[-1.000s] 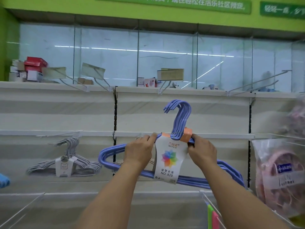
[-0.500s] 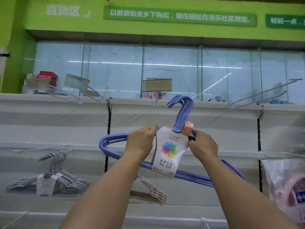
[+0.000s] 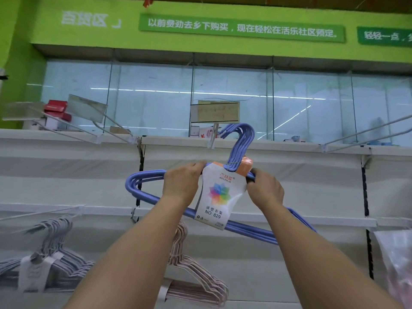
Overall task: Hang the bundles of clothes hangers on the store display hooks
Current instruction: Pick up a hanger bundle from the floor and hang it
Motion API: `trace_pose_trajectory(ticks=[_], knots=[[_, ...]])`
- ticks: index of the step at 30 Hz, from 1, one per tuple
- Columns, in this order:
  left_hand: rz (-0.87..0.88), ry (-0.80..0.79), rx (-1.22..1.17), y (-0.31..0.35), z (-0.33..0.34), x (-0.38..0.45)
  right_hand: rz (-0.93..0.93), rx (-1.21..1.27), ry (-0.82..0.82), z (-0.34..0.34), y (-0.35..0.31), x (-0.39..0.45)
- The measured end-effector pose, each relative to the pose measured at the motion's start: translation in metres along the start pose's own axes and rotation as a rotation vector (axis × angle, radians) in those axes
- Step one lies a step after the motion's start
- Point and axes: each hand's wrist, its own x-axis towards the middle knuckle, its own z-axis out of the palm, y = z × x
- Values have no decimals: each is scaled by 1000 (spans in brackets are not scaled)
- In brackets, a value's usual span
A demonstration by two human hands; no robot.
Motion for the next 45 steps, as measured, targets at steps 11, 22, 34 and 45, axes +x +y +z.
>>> trace_pose_trajectory(ticks=[11,22,34,45], knots=[[-5,76,31,-28,13,1,-17,91,43,35,-17,13],[165,308,99,-48,20,4,-13,223,-17,67,-25,15],[-211,184,-916,33,-16,39,-27,178,-43,60,-11,23],[-243,306,-882,42,-9,51,-51,217,-63,47,-9,26]])
